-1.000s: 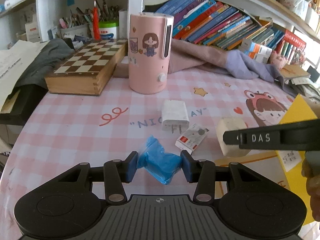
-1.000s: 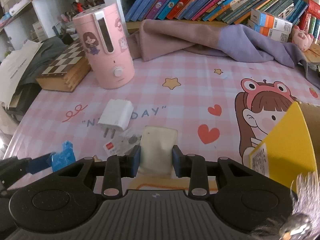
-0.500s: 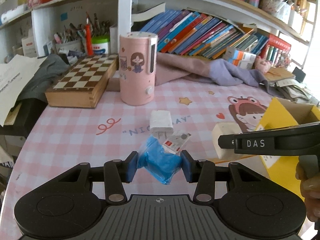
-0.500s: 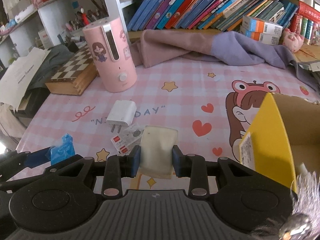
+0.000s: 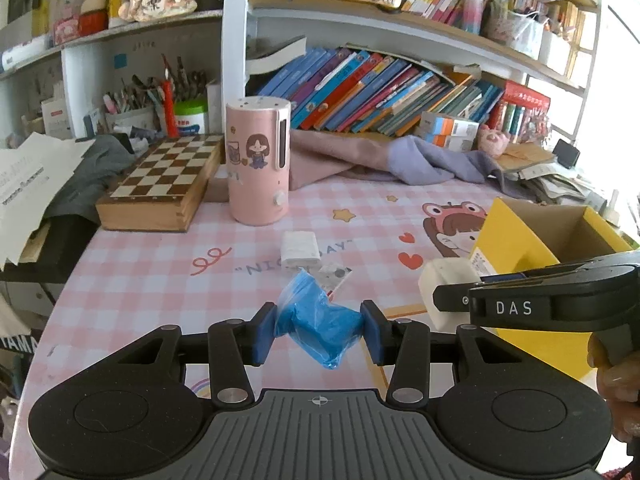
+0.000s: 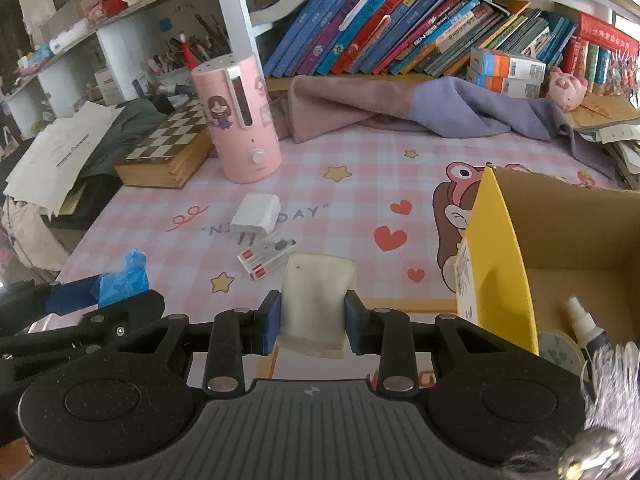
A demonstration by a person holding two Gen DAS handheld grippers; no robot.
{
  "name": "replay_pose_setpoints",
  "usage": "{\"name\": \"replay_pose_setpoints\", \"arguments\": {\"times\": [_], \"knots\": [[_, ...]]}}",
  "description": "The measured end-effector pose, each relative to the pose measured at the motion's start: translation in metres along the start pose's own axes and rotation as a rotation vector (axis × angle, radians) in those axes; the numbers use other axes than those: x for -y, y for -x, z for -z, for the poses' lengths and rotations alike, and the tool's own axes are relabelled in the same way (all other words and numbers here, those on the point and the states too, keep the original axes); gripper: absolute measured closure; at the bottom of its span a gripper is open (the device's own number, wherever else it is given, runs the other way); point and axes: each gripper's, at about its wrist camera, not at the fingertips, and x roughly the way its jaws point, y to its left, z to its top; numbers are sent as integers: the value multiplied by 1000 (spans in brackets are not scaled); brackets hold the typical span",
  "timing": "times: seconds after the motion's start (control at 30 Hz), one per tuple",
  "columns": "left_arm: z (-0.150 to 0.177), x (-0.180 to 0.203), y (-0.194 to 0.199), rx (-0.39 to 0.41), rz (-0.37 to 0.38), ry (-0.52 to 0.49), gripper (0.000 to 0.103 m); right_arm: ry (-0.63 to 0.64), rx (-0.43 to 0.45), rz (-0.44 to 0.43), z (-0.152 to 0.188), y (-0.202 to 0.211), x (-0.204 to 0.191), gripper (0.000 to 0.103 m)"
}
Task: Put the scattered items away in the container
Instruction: 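Lift and carry the blue bag and beige sponge over the yellow box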
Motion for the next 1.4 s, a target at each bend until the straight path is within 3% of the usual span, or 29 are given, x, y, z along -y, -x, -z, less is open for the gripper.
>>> {"name": "replay_pose_setpoints", "arguments": {"times": [0.8,1.4], "knots": [[49,-2,85,38,38,6,60,3,54,4,64,77,-36,72],[88,26,127,21,100,-44,60,-46,45,23,130,126,-37,72]]}}
